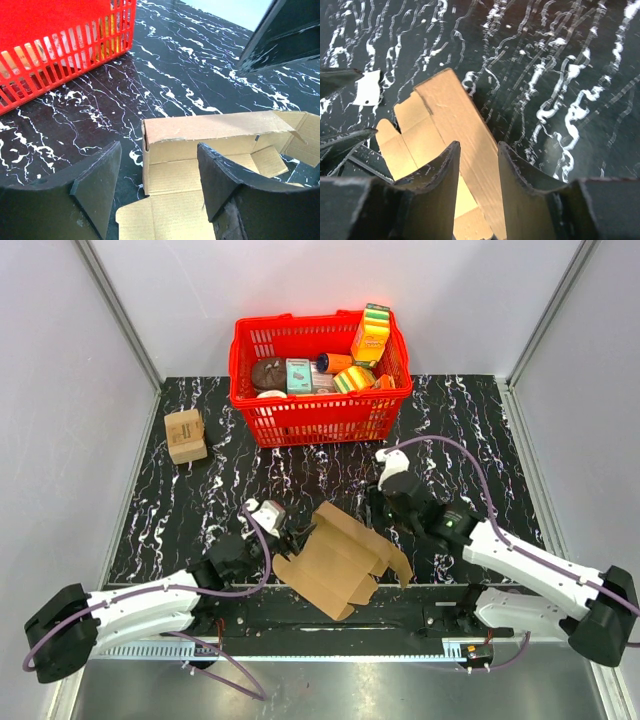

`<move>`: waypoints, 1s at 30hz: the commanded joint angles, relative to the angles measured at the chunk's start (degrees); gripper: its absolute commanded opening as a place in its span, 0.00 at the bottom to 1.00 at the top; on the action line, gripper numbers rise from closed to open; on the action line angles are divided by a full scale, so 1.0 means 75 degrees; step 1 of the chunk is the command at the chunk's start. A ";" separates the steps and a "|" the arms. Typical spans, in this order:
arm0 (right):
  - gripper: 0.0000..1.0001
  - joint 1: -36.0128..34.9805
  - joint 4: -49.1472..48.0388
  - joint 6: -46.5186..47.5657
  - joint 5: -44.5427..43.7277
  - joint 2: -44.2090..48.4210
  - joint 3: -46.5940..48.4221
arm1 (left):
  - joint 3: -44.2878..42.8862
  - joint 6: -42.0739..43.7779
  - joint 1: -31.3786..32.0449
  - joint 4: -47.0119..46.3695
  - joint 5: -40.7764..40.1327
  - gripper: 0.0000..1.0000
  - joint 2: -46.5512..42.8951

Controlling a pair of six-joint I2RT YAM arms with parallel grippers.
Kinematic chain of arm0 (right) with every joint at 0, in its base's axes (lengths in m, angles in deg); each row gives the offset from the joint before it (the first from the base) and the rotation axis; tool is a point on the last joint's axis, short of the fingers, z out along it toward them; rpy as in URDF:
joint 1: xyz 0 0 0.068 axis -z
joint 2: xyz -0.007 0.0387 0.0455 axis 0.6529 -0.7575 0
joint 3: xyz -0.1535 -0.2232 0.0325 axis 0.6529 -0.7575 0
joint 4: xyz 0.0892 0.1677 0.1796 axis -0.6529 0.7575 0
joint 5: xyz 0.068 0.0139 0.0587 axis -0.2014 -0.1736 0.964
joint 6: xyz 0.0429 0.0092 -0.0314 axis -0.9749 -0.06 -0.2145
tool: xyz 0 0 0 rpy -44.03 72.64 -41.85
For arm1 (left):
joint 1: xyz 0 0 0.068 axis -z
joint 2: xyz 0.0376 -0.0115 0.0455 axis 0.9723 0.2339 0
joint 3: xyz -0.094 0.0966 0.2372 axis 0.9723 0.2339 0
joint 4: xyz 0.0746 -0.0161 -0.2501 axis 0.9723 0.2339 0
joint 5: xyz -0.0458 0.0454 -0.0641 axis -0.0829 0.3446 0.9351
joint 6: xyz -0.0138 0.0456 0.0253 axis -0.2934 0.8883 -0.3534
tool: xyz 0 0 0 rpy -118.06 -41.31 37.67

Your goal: Fold the paper box

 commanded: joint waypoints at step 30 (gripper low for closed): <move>0.51 0.0038 0.4319 -0.3338 -0.0162 0.0580 -0.0481 | -0.1750 0.0511 0.0026 0.1573 -0.0269 0.70 -0.0564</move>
